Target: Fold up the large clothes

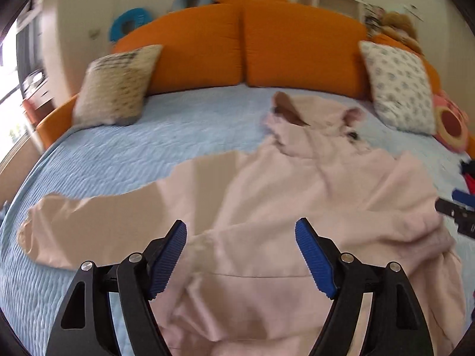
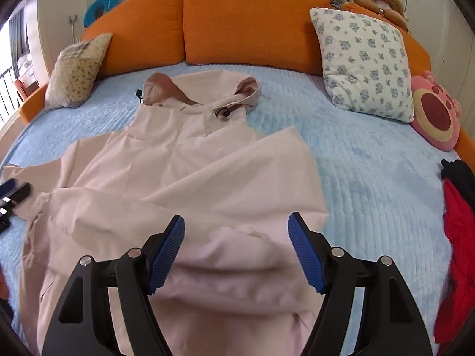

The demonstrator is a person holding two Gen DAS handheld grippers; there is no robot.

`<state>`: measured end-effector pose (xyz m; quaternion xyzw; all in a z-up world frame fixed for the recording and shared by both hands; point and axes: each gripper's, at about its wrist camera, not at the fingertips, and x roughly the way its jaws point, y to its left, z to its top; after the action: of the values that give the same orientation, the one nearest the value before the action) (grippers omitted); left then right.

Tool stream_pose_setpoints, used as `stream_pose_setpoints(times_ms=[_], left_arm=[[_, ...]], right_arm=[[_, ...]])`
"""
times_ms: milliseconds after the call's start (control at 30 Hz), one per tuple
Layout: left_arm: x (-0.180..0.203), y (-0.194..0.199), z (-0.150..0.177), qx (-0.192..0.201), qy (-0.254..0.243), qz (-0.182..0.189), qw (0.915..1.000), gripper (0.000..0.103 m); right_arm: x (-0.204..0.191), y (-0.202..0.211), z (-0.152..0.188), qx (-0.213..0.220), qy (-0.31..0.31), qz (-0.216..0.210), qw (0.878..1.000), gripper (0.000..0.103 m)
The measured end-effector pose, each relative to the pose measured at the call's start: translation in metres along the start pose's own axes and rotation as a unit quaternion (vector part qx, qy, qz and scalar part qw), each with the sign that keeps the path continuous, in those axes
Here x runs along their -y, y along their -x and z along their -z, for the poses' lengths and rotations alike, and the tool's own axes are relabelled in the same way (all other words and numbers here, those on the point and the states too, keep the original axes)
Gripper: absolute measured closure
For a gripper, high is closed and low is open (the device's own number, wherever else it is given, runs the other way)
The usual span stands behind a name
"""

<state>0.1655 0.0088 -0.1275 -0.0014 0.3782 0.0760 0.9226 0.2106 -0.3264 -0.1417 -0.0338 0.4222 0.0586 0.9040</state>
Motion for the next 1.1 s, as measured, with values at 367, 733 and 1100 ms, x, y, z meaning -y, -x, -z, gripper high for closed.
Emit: stream_pose_setpoints(times_ms=[367,733,1100], left_arm=[[0.002,-0.085,0.055,-0.087,0.01,0.016,0.996,0.027],[-0.002,-0.073,0.041,-0.074,-0.006,0.0,0.9973,0.021],[-0.071,-0.011,0.022,-0.03,0.062,0.022,0.9974,0.006]], right_arm=[[0.045,-0.053,0.055,-0.095,-0.04,0.004,0.995,0.09],[0.019,-0.054,0.056,-0.077,-0.002,0.068,0.995,0.085],[-0.061,0.014,0.033,0.012,0.038,0.023,0.999,0.023]])
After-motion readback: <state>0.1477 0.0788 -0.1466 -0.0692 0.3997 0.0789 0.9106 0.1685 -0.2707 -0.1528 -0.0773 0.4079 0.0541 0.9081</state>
